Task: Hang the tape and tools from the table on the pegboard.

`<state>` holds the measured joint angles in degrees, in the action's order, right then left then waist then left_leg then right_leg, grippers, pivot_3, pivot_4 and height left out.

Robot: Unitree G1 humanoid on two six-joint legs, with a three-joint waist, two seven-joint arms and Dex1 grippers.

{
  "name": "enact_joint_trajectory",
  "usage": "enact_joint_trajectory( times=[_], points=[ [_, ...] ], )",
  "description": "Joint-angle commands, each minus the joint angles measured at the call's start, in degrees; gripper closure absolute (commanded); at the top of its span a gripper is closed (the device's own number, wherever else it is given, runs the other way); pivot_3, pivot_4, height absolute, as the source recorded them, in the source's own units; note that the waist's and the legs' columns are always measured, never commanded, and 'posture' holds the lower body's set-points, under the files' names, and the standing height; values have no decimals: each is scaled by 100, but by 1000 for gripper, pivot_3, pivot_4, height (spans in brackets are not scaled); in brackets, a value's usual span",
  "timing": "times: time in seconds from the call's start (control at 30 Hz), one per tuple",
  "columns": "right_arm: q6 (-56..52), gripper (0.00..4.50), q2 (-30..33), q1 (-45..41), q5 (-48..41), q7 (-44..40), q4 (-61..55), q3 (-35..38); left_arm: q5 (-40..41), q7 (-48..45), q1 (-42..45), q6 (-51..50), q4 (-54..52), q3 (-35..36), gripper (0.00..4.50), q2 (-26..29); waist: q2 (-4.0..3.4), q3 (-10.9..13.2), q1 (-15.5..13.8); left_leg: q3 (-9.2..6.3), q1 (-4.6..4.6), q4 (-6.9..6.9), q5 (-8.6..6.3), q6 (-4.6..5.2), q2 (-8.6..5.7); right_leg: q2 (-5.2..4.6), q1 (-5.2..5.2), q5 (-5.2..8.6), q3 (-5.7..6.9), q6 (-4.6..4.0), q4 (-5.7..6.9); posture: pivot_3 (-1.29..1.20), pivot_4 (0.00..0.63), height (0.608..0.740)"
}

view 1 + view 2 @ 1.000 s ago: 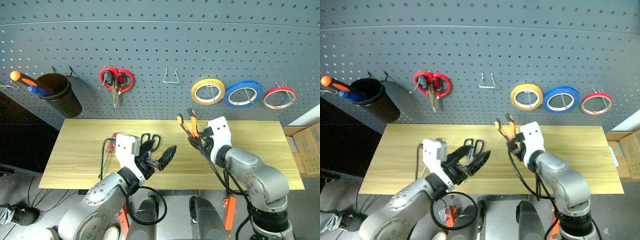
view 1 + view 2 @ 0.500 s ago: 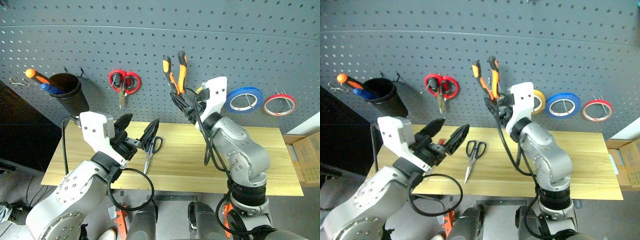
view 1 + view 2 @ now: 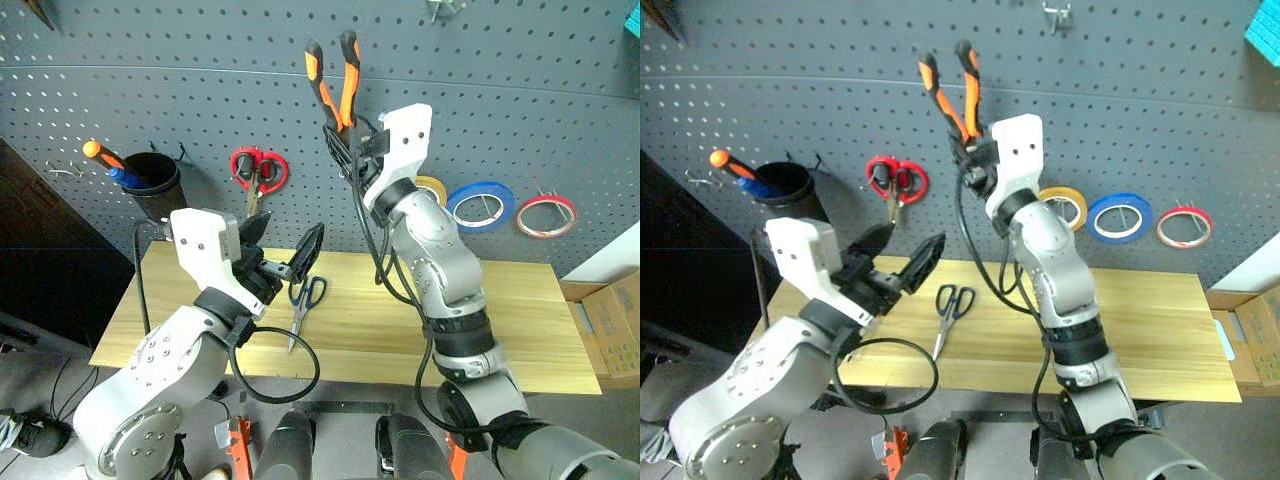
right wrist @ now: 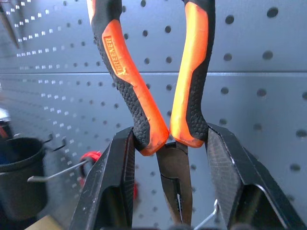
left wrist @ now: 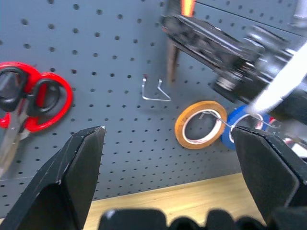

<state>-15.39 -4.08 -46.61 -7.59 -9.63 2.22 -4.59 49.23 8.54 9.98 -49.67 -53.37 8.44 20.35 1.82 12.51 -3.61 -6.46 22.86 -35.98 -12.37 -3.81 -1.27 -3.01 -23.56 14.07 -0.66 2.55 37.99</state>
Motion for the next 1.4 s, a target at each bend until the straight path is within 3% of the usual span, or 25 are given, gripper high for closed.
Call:
enact_joint_trajectory(
  times=[0.03, 0.47, 0.87, 1.27, 1.4],
  points=[
    [904, 2772, -80, -274, 172, 106, 323, 57, -150, -59, 129, 216, 37, 27, 0, 34, -1, -2, -10, 0, 0, 0, 1, 0, 0, 0, 0, -1, -1, -1, 0, 271, 126, 740],
    [2342, 2772, -153, -391, 450, 518, 1978, 253, -552, -131, 378, 377, 435, -128, 0, -71, -1, -1, -84, 0, 1, 7, 1, -1, 0, 0, -4, -2, -6, -1, 0, 299, 150, 740],
    [2721, 2772, -148, -276, 470, 834, 2867, 406, -610, -64, 341, 298, 336, -253, 0, -192, -2, -1, -91, 0, 0, 12, 1, 0, 1, 0, -6, -2, -8, -2, 0, 314, 164, 740],
    [2546, 2772, -21, -77, 1035, 1213, 2933, 225, -612, -136, 341, 322, 408, -208, 0, -150, -2, 0, -93, 0, 0, 11, 3, 2, 1, 0, -5, -2, -9, -1, 0, 305, 169, 740],
    [2578, 1477, -15, -66, 1058, 1171, 2926, 228, -617, -180, 320, 328, 416, -190, 0, -113, -2, -1, -93, 0, -1, 10, 3, 2, 0, 0, -4, -2, -9, -2, 0, 303, 169, 740]
  ],
)
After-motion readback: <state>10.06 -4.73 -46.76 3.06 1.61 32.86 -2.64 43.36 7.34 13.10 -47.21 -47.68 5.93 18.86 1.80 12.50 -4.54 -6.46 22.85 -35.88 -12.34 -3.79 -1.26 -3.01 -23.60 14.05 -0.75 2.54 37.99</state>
